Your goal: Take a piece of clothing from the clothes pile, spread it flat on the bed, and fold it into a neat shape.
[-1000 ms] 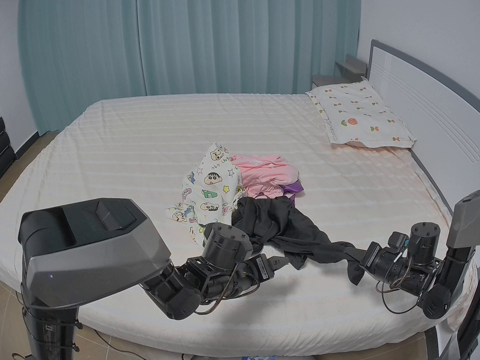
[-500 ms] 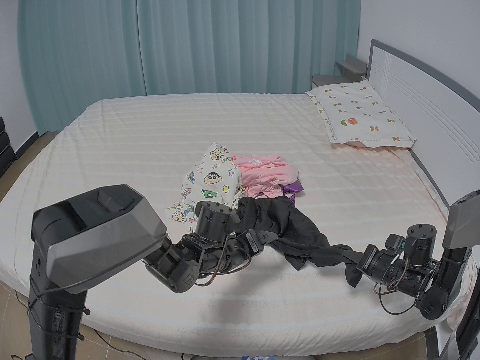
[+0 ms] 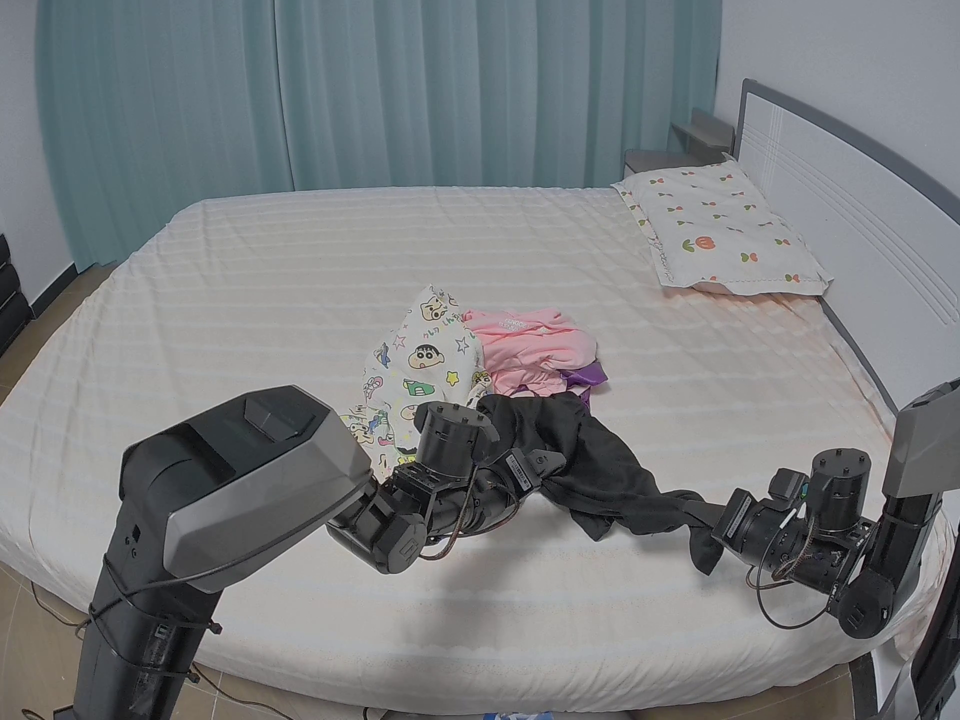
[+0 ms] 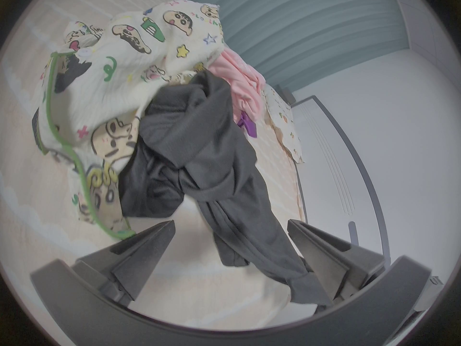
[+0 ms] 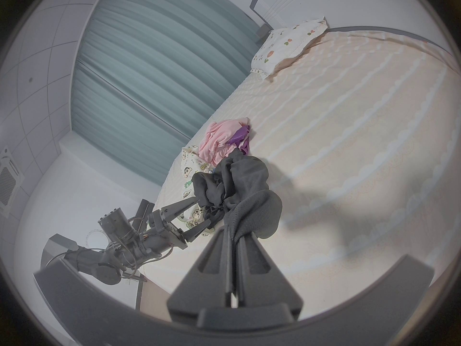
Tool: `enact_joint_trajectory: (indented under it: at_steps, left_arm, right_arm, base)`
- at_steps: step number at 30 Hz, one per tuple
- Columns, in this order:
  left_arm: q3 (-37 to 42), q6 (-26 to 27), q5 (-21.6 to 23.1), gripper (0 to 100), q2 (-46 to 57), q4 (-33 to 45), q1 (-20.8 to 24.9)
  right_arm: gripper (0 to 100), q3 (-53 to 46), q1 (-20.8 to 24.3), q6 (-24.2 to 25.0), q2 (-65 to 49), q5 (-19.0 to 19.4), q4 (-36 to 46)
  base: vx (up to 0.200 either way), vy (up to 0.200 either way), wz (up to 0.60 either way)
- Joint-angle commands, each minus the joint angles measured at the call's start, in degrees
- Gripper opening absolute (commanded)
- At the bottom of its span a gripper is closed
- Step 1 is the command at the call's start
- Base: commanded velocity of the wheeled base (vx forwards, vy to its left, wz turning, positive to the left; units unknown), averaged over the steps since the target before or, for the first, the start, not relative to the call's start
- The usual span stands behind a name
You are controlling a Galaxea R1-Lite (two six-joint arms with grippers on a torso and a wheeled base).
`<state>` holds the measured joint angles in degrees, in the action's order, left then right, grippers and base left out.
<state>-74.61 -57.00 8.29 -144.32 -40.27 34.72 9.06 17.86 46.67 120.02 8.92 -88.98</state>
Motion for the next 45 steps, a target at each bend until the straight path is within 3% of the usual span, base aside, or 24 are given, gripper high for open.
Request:
enact_joint_trajectory:
  at_steps: [1,8,11,19,20,28,31,38,45]
  left_arm:
    - [-1.0,2.3,-1.3,100,-1.4,3.4,-1.2]
    - [-3.2,6.3,-6.1,100,-4.2,4.6,-2.5]
    - [-7.2,6.4,-9.3,100,-6.5,4.9,-2.4]
    - [-9.4,6.1,-12.2,100,-7.4,7.6,-2.5]
    - [-9.4,6.1,-12.7,0,-7.3,7.7,-2.4]
    - [-8.2,5.9,-15.2,0,-5.9,8.8,-2.5]
    - [-5.6,3.5,-15.8,0,-1.8,8.4,-2.4]
    - [0.8,1.6,-14.0,0,9.7,7.7,-2.0]
    - [6.3,-0.2,-7.5,0,23.2,7.6,-2.4]
  right_arm:
    - [0,0.3,-0.1,0.0,-0.2,0.0,-0.9]
    - [0,0.5,-0.5,0.1,-1.1,0.0,-1.0]
    - [0,0.7,-0.3,1.1,-1.5,0.0,-1.0]
    - [0,0.8,-0.3,1.3,-1.5,0.0,-1.0]
    - [0,0.8,-0.3,1.4,-1.5,0.0,-1.0]
    - [0,0.8,-0.2,1.7,-1.7,0.0,-1.0]
    - [0,0.7,0.0,2.0,-2.7,0.0,-1.0]
    - [0,1.0,0.6,4.5,-8.5,0.2,-1.0]
    - [0,6.6,0.6,4.0,-13.0,0.4,-1.0]
  base:
    - [0.0,0.0,0.0]
    - [0.0,0.0,0.0]
    - [0.0,0.0,0.0]
    - [0.0,0.0,0.0]
    - [0.0,0.0,0.0]
    - [0.0,0.0,0.0]
    - [0.0,0.0,0.0]
    - [0.0,0.0,0.0]
    - [0.0,0.0,0.0]
